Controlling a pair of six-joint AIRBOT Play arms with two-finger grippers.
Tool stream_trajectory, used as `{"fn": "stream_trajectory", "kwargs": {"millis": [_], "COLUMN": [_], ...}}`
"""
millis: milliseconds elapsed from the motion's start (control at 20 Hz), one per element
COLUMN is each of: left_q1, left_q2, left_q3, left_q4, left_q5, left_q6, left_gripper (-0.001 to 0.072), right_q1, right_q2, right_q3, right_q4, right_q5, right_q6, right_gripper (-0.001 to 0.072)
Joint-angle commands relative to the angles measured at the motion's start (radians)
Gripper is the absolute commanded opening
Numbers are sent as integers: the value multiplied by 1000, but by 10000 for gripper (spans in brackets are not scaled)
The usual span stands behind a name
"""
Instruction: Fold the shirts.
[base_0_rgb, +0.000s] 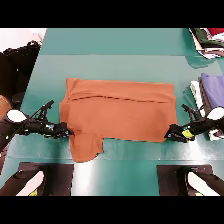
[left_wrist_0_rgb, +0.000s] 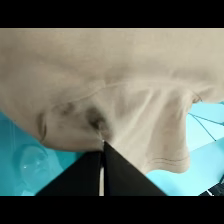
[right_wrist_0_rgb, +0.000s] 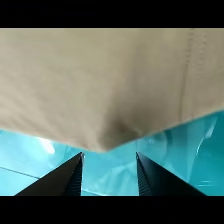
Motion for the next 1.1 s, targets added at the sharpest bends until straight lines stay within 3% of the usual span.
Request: {"fn": "stream_trajectory", "kwargs": {"millis": [0, 150, 200, 350, 500, 750, 850, 1050], "left_q1": [1, 1, 1, 1, 1, 1, 1, 1], "left_q2": [1, 2, 3, 79, 253, 508, 531, 419], "left_q3": [1, 2, 2, 2, 2, 26, 73, 139], "left_q4": [2, 9, 12, 34, 45, 36, 21, 19], "left_q5": [0, -6, -15, -43, -111, -372, -360, -158], "left_q6": [13, 13, 12, -19, -84, -230, -250, -194], "left_gripper": [26, 25, 24, 23, 24, 24, 24, 24], "right_q1": [1, 1, 1, 1, 1, 1, 1, 1], "right_q2": [-75, -47, -18, 96, 224, 455, 517, 446], "right_q3": [0, 1, 1, 1, 1, 2, 2, 40], "right_q4": [32, 50, 49, 26, -15, -116, -103, -103], "right_q5": [-51, -88, -89, -57, 79, 277, 257, 182], "right_q6": [-14, -39, -41, -40, -40, 6, 25, 40], "right_gripper": [294, 63, 15, 14, 14, 14, 13, 13]}}
